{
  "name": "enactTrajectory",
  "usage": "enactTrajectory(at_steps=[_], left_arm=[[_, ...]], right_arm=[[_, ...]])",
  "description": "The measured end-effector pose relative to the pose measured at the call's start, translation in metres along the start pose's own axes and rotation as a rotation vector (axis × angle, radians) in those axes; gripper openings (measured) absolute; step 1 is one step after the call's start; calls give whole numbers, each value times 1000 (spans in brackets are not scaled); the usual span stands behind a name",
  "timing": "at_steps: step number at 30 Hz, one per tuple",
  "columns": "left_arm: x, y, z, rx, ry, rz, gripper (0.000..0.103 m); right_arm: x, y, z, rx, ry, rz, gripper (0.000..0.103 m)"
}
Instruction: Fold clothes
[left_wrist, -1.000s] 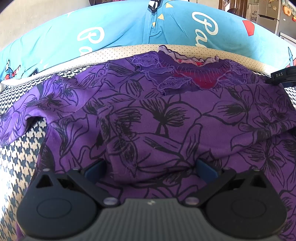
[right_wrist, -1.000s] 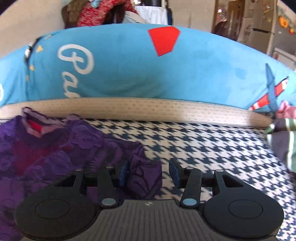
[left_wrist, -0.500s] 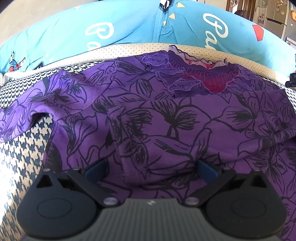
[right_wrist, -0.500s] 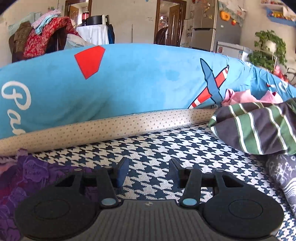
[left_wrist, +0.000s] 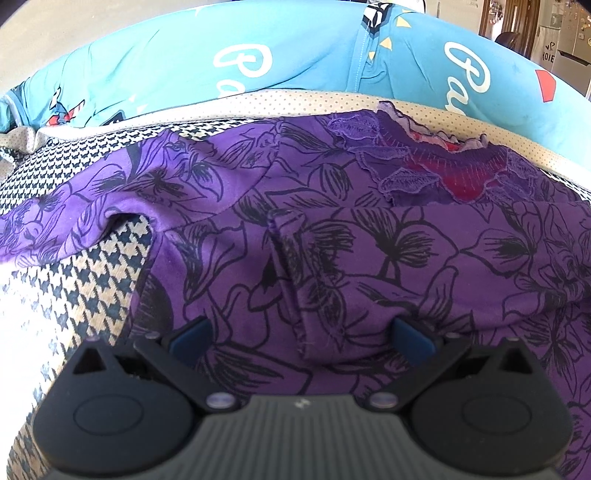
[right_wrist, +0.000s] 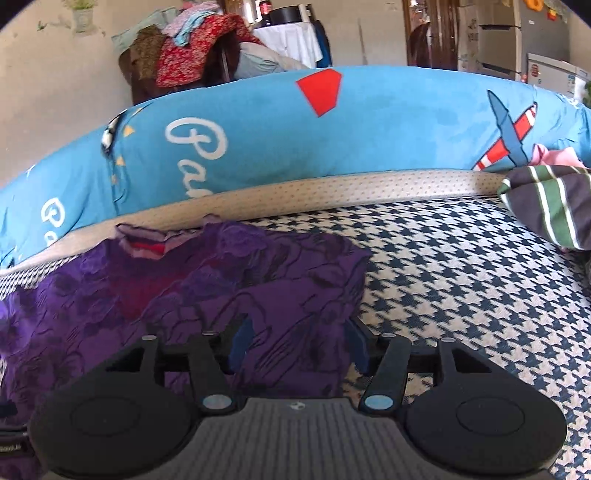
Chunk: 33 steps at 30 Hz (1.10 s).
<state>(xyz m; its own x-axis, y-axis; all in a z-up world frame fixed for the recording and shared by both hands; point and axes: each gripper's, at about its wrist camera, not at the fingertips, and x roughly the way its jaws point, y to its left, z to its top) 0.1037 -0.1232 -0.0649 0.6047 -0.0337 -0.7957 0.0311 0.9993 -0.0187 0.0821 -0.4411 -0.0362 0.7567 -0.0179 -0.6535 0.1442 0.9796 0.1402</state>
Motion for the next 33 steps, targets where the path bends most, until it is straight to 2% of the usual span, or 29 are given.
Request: enactTrajectory(at_steps=[5,8,12,16,21,26,33], left_arm=[[-4,14,1,-37,1,19,103],[-6,24,3,-64,0,29,103],[-7,41,5,-104,6,39,103],[-8,55,6,-127,20,72,103],[-12,88,8,-213,16,87,103],[-10,124,7,-292,20,164,103],[0,158,3,-362,74,292,103]], right_arm=[[1,27,-26,-76,29,37,57],[12,37,-33,-113,90,6,63],[25,49,-42,-161,159,-35,64],[22,57,-41,-180,138,-64,69],[17,62,-46,-130,104,-113,71],[9,76,-64,-122,11,-186,72],[7,81,-86,-91,-123,-225,77]])
